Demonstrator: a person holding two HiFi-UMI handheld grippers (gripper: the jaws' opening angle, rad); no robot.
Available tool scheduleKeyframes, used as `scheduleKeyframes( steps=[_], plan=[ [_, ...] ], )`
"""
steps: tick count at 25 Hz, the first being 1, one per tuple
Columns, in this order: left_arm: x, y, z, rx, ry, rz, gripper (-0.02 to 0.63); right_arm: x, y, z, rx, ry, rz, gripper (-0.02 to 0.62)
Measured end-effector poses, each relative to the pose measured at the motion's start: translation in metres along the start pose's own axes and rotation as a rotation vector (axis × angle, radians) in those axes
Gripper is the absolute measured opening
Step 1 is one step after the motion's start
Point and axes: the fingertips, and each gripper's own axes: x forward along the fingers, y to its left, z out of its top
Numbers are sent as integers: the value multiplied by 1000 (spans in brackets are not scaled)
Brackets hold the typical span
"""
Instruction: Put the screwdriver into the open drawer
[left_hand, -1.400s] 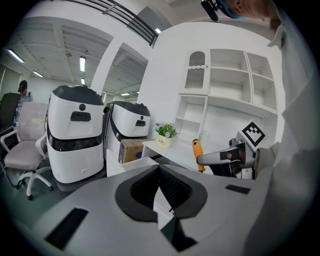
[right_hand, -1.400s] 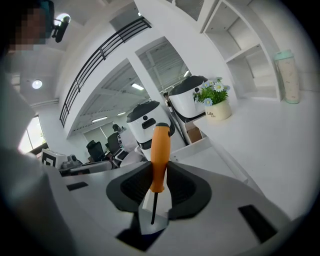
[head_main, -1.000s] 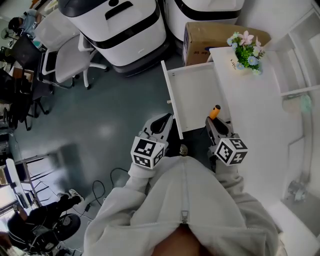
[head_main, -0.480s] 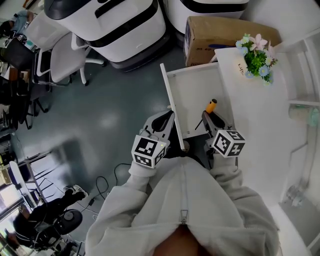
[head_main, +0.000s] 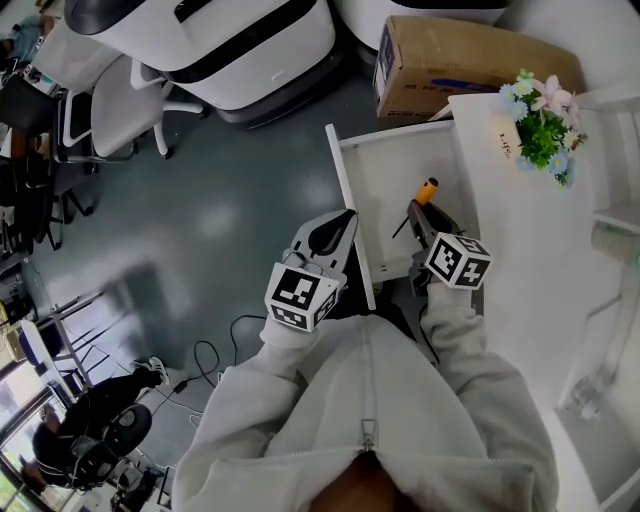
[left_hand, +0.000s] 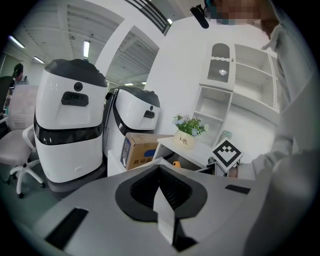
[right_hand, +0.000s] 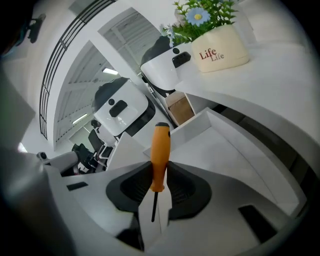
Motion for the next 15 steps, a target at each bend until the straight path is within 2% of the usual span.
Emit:
scheduleKeyframes(
  steps=[5, 15],
  plan=[
    [10, 6, 0, -4, 6, -10, 17, 29, -12, 9, 61, -20, -15, 104],
    [24, 9, -1, -2, 21, -32, 17, 80, -45, 15, 281, -39, -88, 104]
  ],
)
